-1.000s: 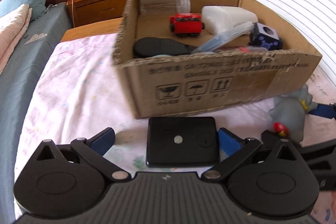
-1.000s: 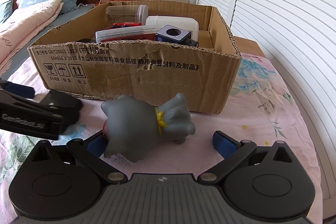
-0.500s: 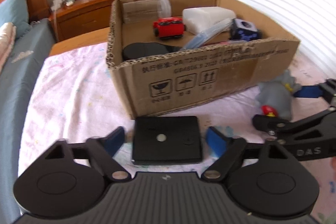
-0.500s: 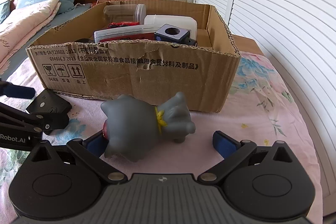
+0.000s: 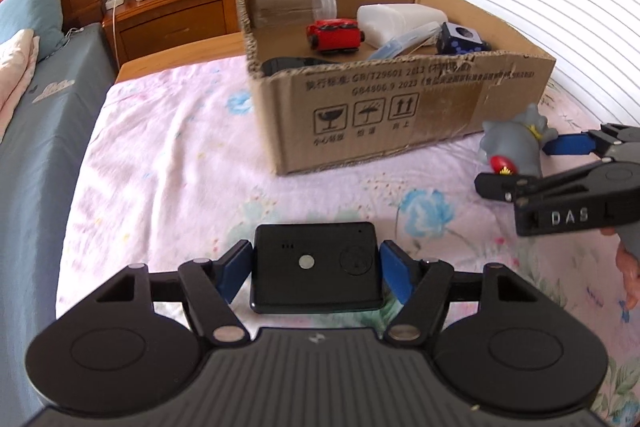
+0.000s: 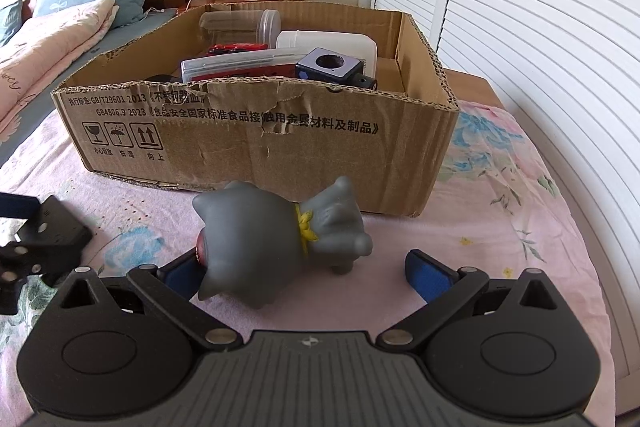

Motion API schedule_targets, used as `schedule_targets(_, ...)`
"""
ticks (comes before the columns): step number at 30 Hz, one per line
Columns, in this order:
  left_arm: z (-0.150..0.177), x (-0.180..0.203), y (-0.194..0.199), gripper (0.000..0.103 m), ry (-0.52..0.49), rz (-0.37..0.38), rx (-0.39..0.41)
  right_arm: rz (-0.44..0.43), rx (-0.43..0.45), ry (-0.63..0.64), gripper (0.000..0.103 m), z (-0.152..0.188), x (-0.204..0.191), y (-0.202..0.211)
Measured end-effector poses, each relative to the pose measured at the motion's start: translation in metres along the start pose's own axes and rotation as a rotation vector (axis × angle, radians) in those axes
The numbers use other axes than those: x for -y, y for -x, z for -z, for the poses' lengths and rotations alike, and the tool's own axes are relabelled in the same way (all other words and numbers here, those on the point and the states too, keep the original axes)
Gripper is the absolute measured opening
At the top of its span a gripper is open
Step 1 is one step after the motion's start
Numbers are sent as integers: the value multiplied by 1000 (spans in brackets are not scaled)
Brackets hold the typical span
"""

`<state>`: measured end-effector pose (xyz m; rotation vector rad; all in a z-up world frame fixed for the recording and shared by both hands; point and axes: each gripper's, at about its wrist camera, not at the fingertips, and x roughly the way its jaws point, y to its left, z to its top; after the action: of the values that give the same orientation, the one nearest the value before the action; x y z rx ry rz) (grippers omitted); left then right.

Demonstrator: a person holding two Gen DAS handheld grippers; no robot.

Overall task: Organize rigid objects
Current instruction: 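Grasp the black square pad with the left gripper while the right grasps the grey elephant toy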

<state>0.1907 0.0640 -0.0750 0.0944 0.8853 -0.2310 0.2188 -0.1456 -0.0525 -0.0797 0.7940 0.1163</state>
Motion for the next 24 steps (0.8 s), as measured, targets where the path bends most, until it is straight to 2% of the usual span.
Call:
schedule_targets(4,3,-2,2,69,4,-1,5,-37,-22,-9,103,-5,1,1)
schedule_targets(6,3,-2,2,69,4,-2,4,-86,-9,-34,103,-7,4,6)
schedule_targets(8,3,-2,3,69,2,0,5,-93,8,-40,103,-10,4,9)
schedule_targets(18,5,-4,4,70,-10,12,12,-94,3,116,102,-18,-4,11)
schedule_targets(21,5,-4,4,70,-20,8,15,-85,-10,154,95,-17,-8,7)
schedule_targets(23,5,-4,4,71,-23,4,14,-78,-21,174,83,-16,-10,6)
schedule_targets(24,4,-3,4,71,-25,2,14,-75,-25,179,83,-15,-11,5)
